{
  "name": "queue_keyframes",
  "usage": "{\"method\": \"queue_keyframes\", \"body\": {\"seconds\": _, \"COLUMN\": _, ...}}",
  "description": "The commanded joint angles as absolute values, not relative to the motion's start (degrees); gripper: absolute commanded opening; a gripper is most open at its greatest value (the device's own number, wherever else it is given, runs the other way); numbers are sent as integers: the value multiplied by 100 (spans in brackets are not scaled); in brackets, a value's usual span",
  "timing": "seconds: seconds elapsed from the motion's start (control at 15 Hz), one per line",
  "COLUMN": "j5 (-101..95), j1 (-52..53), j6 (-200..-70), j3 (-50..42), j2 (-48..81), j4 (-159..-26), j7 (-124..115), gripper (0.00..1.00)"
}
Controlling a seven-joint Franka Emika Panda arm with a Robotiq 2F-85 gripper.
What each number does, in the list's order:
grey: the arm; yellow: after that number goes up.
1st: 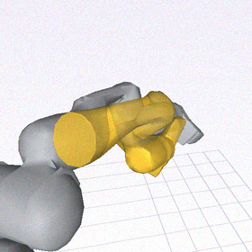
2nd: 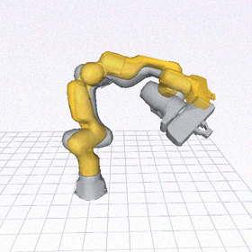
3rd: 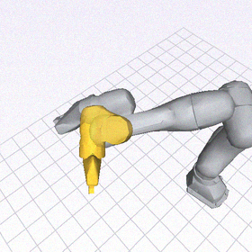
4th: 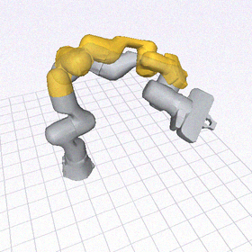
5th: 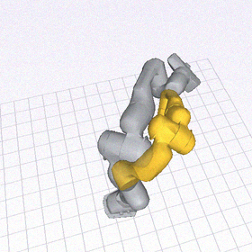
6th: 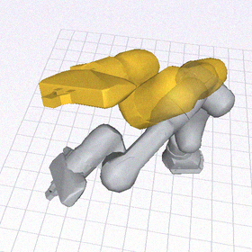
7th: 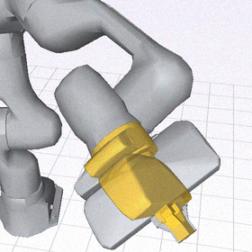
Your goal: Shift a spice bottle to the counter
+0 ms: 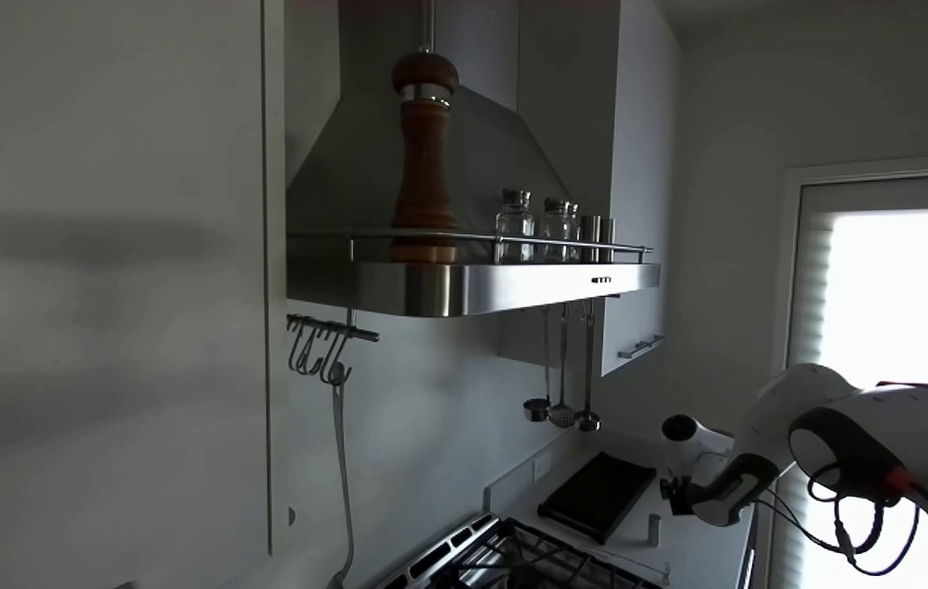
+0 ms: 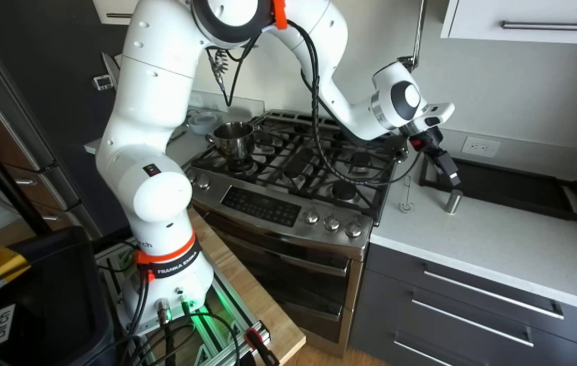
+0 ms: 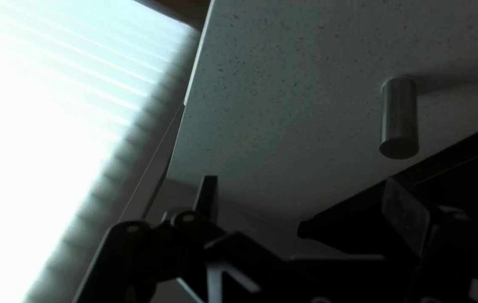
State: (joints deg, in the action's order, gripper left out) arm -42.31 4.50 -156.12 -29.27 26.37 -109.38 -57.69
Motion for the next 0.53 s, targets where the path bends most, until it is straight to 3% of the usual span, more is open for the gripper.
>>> {"method": "queue_keyframes", "body": {"seconds": 0.0, "j5": -4435, "j1": 323, "j6": -15362, "j3": -2715, "j2": 1892, "j4": -11613, "j7": -5435, "gripper": 100}}
{"method": "queue_keyframes", "body": {"seconds": 0.47, "j5": -4709, "j1": 144, "j6": -14694, "j3": -2328, "j2": 937, "j4": -12171, "j7": -5195, "gripper": 100}}
